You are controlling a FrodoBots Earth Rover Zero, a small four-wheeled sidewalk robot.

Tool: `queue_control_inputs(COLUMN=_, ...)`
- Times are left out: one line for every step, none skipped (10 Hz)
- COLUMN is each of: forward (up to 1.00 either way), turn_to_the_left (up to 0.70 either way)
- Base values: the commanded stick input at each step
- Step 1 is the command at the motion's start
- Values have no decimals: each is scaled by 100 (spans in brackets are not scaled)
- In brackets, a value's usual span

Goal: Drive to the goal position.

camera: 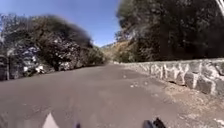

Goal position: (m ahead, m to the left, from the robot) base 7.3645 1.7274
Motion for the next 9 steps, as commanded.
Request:
queue_control_inputs(forward=50, turn_to_the_left=0)
queue_control_inputs(forward=50, turn_to_the_left=0)
queue_control_inputs(forward=50, turn_to_the_left=0)
queue_control_inputs(forward=50, turn_to_the_left=0)
queue_control_inputs(forward=50, turn_to_the_left=-50)
queue_control_inputs(forward=50, turn_to_the_left=-50)
queue_control_inputs(forward=50, turn_to_the_left=0)
queue_control_inputs(forward=50, turn_to_the_left=0)
queue_control_inputs(forward=50, turn_to_the_left=0)
